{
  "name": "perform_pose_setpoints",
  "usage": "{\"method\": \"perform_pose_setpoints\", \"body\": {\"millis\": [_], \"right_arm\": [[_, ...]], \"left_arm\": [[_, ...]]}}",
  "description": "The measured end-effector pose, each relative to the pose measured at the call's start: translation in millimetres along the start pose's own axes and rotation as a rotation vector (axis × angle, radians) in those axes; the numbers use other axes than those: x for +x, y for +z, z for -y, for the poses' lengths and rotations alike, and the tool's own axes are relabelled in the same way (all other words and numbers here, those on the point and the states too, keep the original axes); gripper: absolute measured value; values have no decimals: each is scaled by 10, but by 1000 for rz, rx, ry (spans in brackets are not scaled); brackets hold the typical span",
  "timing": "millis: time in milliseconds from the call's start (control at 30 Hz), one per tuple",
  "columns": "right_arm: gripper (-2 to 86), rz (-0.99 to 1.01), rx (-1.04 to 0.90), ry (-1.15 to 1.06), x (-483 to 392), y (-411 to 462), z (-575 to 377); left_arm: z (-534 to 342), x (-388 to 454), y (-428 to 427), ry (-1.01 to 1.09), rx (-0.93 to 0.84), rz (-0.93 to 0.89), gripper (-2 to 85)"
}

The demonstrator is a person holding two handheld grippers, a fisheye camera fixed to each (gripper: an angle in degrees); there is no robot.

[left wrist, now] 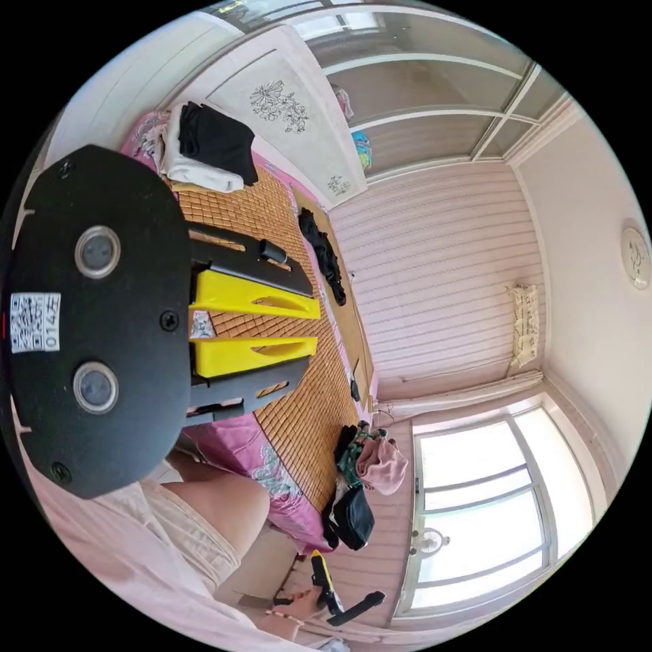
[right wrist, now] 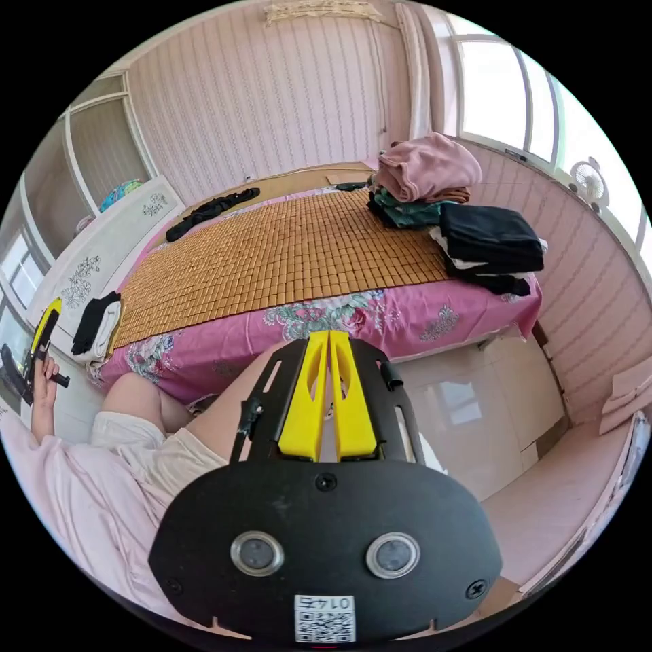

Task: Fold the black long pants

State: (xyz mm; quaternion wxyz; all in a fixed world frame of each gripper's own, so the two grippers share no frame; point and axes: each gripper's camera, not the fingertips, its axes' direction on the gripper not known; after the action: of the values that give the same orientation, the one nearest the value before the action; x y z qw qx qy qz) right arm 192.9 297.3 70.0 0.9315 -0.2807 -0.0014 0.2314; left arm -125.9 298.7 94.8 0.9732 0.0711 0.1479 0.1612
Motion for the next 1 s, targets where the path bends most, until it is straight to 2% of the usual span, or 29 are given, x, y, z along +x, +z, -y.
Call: {"method": "perform_pose_setpoints", "body": {"millis": [133,333,500,800,1000], "right_arm": [[-1,101,-49,99,597,224,-555],[10,127,-7,7,1115,449,-803],[61,61,108,-2,1617,571,-663],[132,-176,326,116,2995,690,-18],[215,-281,391,280,4084,798,624]], "left_arm": [[287,656,204,137,4,-113,58],[775,1294,756,101,-10,-370,81],[1194,1953,1388,165,-49,-480,118],[2098,3451,3020,188,-165,-859,136],[2617,4470,4276,26,-390,-1039,143]]}}
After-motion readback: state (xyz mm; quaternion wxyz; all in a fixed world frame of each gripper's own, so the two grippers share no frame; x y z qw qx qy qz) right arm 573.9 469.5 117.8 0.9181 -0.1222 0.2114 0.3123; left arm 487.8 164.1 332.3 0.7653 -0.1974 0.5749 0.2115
